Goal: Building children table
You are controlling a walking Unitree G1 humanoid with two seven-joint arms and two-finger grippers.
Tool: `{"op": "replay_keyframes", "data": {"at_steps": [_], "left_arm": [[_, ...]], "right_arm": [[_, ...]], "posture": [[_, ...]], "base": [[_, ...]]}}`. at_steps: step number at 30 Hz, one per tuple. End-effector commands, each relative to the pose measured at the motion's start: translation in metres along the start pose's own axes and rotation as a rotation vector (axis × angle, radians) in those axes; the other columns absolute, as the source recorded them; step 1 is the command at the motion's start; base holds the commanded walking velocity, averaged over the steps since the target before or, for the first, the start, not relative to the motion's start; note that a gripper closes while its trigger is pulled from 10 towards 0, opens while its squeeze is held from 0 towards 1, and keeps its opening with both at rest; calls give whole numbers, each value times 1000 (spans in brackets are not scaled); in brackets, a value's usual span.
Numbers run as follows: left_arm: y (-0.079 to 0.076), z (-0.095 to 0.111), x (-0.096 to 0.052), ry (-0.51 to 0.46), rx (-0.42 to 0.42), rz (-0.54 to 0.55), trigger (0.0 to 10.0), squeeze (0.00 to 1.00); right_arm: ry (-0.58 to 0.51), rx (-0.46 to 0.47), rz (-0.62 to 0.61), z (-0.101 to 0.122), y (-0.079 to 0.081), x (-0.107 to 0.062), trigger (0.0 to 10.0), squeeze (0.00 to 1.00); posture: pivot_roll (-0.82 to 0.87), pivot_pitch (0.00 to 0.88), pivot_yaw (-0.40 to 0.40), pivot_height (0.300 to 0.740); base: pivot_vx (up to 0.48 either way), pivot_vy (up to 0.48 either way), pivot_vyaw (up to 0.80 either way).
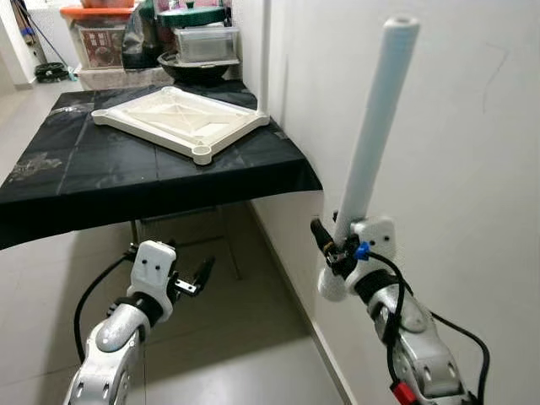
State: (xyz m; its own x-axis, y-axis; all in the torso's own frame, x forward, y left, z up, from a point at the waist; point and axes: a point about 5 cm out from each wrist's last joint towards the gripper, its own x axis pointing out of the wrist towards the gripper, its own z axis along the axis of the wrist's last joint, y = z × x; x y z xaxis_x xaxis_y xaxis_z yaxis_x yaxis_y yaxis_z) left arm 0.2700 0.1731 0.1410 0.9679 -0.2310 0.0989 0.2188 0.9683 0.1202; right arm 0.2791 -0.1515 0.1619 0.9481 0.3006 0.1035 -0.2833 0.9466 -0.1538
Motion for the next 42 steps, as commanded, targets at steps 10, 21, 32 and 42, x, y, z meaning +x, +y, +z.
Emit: {"op": "replay_keyframes", "data": {"at_steps": [10, 21, 32, 42], "left_arm": [[2, -5, -38, 91, 77, 32, 10000, 0], [-9, -2, -37, 90, 83, -18, 10000, 0], [-17, 5, -25, 43, 113, -69, 10000, 0], [-27, 15, -13, -17, 83, -89, 10000, 0]], "right_arm": [[71, -75, -23, -10, -4, -46, 10000, 0], [61, -124, -48, -5, 1, -48, 10000, 0], [23, -115, -40, 5, 6, -32, 10000, 0], [11, -99, -6, 6, 6, -29, 10000, 0]], "posture": [[51, 0, -67, 740], [39, 0, -57, 740], [38, 0, -63, 740], [37, 0, -70, 740]], "base": [[0, 0, 0], [0, 0, 73], [0, 0, 800], [456, 0, 0]]}}
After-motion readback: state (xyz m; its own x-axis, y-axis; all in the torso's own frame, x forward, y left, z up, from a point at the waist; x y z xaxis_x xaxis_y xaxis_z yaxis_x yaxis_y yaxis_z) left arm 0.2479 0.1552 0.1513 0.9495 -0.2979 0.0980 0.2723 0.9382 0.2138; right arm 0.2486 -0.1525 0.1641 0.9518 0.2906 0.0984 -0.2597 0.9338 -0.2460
